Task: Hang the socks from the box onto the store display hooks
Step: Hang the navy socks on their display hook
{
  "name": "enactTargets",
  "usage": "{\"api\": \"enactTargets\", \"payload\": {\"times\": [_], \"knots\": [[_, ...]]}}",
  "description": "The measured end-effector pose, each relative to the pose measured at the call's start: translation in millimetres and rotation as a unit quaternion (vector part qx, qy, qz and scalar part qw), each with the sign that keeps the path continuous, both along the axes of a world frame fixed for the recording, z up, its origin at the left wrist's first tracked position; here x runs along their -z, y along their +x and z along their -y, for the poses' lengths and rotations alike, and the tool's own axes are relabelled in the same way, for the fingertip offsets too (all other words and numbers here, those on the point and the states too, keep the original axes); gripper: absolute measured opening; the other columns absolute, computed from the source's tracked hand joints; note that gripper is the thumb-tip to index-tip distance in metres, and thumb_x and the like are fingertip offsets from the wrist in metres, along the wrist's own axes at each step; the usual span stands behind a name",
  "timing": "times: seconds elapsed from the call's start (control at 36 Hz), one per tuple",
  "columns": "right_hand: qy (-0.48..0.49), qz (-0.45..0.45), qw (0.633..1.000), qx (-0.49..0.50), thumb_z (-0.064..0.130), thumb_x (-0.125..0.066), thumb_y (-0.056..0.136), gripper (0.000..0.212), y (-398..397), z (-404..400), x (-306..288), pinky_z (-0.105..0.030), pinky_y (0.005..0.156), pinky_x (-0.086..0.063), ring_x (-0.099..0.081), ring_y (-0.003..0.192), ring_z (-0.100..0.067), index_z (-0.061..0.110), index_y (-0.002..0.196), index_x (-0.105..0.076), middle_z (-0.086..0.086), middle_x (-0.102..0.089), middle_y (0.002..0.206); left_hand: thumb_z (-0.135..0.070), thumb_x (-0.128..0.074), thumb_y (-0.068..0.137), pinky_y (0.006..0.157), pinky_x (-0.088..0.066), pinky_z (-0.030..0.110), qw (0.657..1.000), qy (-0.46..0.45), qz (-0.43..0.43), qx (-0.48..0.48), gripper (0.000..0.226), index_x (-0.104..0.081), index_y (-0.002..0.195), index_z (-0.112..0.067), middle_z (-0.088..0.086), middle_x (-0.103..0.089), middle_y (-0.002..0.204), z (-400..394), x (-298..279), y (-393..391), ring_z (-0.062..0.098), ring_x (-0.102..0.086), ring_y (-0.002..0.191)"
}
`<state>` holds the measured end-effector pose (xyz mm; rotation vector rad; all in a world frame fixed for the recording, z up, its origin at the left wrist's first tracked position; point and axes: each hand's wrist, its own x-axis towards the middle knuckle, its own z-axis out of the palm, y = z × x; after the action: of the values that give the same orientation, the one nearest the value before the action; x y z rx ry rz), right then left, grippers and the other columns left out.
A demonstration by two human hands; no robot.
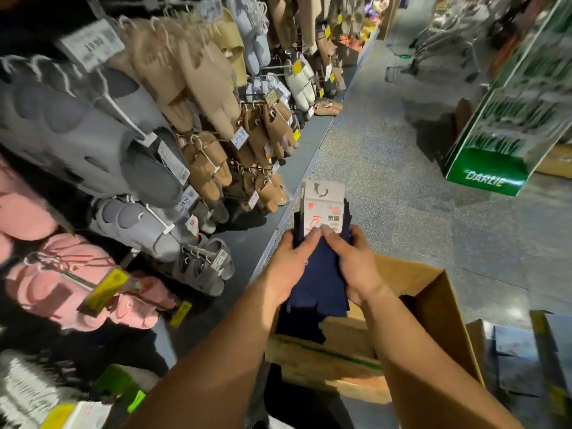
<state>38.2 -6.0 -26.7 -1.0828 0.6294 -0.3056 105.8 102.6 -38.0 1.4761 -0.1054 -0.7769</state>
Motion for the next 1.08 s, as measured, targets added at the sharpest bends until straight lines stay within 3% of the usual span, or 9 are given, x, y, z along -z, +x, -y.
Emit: {"api": "enactTargets", "payload": {"times": [0.11, 0.22, 0.31, 0.39, 0.47, 0.58, 0.69, 0.83, 1.08], "knots": [[-0.059, 0.016, 0.997, -0.044, 0.035, -0.064, 0.095, 0.032, -1, -33, -21, -0.038, 0.086, -0.057, -0.071, 0.102, -0.019, 0.021, 0.121, -0.052, -0.002, -0.072, 0.114, -0.04, -0.064, 0.097, 0.084, -0.055, 0.025, 0.994, -0.009, 0.085, -0.074, 0.014, -0.06, 0.109, -0.034, -0.01, -0.072, 0.11, -21, -17, -12, 0.005, -0.07, 0.101], [-0.165, 0.018, 0.98, -0.11, 0.041, -0.062, 0.095, 0.035, 5, -72, -33, -0.021, 0.08, -0.054, -0.069, 0.091, -0.002, 0.023, 0.122, -0.05, 0.005, -0.071, 0.106, -0.085, -0.057, 0.073, 0.103, -0.051, 0.042, 0.976, 0.028, 0.137, -0.166, 0.075, -0.057, 0.129, -0.035, -0.009, -0.069, 0.124, -61, -30, -32, 0.012, -0.066, 0.116], [-0.258, 0.023, 0.95, -0.172, 0.044, -0.058, 0.096, 0.034, 2, -107, -45, -0.008, 0.063, -0.045, -0.065, 0.085, -0.003, 0.024, 0.122, -0.05, 0.017, -0.065, 0.097, -0.077, -0.053, 0.085, 0.092, -0.051, 0.015, 0.953, 0.055, 0.158, -0.251, 0.062, -0.057, 0.121, -0.027, -0.015, -0.069, 0.114, -98, -46, -57, 0.0, -0.065, 0.105], [-0.298, 0.044, 0.921, -0.246, 0.047, -0.056, 0.096, 0.025, -7, -150, -49, -0.018, 0.069, -0.043, -0.06, 0.087, -0.007, 0.036, 0.114, -0.044, 0.026, -0.057, 0.092, -0.046, -0.054, 0.102, 0.071, -0.042, 0.001, 0.923, 0.084, 0.164, -0.339, 0.026, -0.057, 0.114, -0.024, -0.016, -0.065, 0.098, -139, -56, -84, -0.009, -0.063, 0.085], [-0.31, 0.061, 0.895, -0.314, 0.046, -0.057, 0.095, 0.027, -21, -210, -50, -0.019, 0.068, -0.04, -0.058, 0.089, -0.012, 0.032, 0.111, -0.041, 0.013, -0.057, 0.094, -0.026, -0.05, 0.107, 0.072, -0.043, 0.013, 0.892, 0.102, 0.171, -0.405, 0.025, -0.057, 0.127, -0.013, -0.003, -0.064, 0.111, -194, -61, -116, 0.024, -0.063, 0.095], [-0.315, 0.109, 0.857, -0.393, 0.062, -0.061, 0.087, 0.04, -54, -298, -63, -0.026, 0.068, -0.044, -0.06, 0.082, -0.02, 0.029, 0.106, -0.048, 0.002, -0.062, 0.088, -0.044, -0.057, 0.101, 0.069, -0.042, 0.024, 0.821, 0.137, 0.161, -0.53, 0.037, -0.057, 0.111, -0.008, 0.006, -0.067, 0.102, -274, -69, -171, 0.024, -0.062, 0.095], [-0.348, 0.176, 0.799, -0.457, 0.05, -0.059, 0.09, 0.06, -106, -381, -73, -0.027, 0.095, -0.042, -0.056, 0.119, -0.021, 0.009, 0.132, -0.051, -0.009, -0.061, 0.126, -0.044, -0.059, 0.1, 0.07, -0.048, 0.024, 0.754, 0.135, 0.153, -0.624, 0.033, -0.062, 0.114, -0.014, 0.002, -0.071, 0.106, -344, -79, -242, 0.018, -0.067, 0.098], [-0.287, 0.218, 0.747, -0.559, 0.039, -0.061, 0.095, 0.029, -199, -477, -90, -0.017, 0.079, -0.045, -0.062, 0.103, -0.013, 0.024, 0.119, -0.054, 0.003, -0.065, 0.11, -0.037, -0.065, 0.097, 0.063, -0.045, 0.01, 0.657, 0.119, 0.164, -0.726, 0.026, -0.06, 0.111, -0.015, -0.001, -0.072, 0.1, -423, -90, -351, 0.015, -0.069, 0.093], [-0.278, 0.259, 0.651, -0.657, 0.055, -0.056, 0.092, 0.042, -400, -633, -109, -0.034, 0.084, -0.045, -0.061, 0.11, -0.027, 0.024, 0.12, -0.052, -0.003, -0.066, 0.12, -0.044, -0.069, 0.093, 0.088, -0.058, 0.041, 0.541, 0.108, 0.183, -0.814, 0.034, -0.061, 0.114, -0.019, -0.003, -0.076, 0.108, -556, -101, -562, 0.012, -0.073, 0.099]]}}
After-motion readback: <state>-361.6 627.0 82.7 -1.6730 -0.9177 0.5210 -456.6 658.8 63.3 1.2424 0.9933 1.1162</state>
